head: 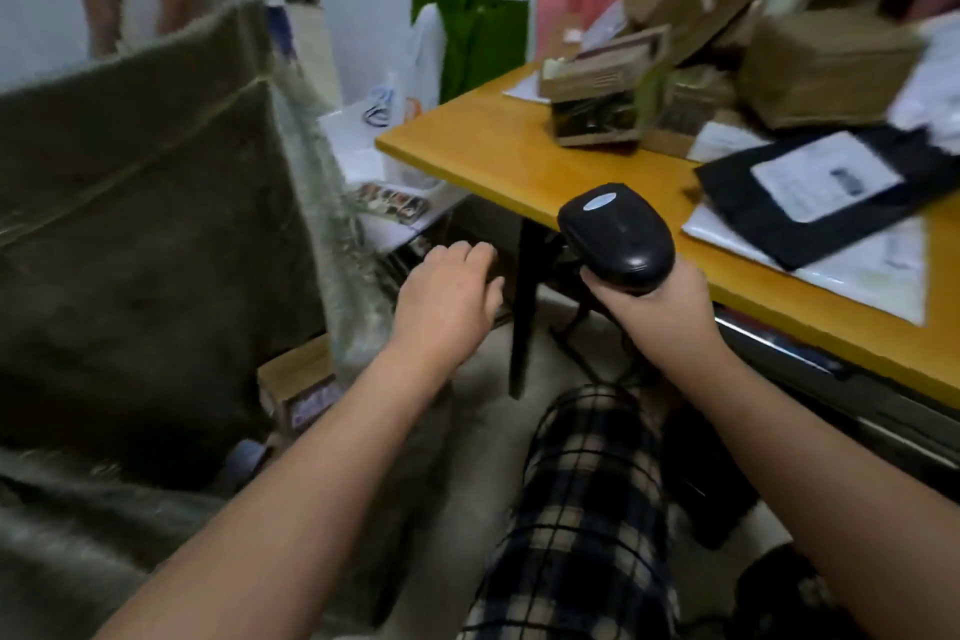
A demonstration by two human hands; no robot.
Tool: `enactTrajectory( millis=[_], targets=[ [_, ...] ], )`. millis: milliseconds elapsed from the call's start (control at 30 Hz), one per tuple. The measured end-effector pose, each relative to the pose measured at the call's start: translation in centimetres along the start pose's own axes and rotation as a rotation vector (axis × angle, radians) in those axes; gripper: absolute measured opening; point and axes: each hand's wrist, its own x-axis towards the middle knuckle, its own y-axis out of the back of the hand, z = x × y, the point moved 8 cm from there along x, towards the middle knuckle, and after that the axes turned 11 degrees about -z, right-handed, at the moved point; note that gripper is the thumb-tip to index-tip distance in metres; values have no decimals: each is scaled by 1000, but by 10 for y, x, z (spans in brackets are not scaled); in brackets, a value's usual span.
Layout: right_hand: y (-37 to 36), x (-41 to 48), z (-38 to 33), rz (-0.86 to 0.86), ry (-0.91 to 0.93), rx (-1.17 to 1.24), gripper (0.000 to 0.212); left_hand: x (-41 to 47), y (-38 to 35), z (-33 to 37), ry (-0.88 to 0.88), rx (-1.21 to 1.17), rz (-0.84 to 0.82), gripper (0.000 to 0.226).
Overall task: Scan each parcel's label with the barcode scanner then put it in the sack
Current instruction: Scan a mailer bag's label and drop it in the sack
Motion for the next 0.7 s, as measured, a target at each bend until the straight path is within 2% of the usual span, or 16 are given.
enactTrajectory(
  millis=[167,267,367,433,533,600,667,700],
  targets=[
    [102,-41,8,220,-34,-13,36,25,-1,102,-185,-38,-24,33],
    [159,-67,16,357,-81,-28,26,41,-8,159,-303,-92,-22,35],
    [209,-86,24,467,-138,-40,13,69,-11,206,-338,-104,4,47],
    [231,-93,31,526,-181,32,19,94,-12,227,-296,-60,-9,60],
    [243,-98,43,561,-233,176,26,133,-24,237,-147,41,-164,84],
    [240,-99,52,540,-268,219,27,150,-30,227,-10,-16,-253,95],
    [234,-101,58,508,-276,254,23,155,-31,216,83,-75,-264,90],
    [233,-102,59,494,-272,253,20,156,-29,213,96,-77,-251,80]
  ],
)
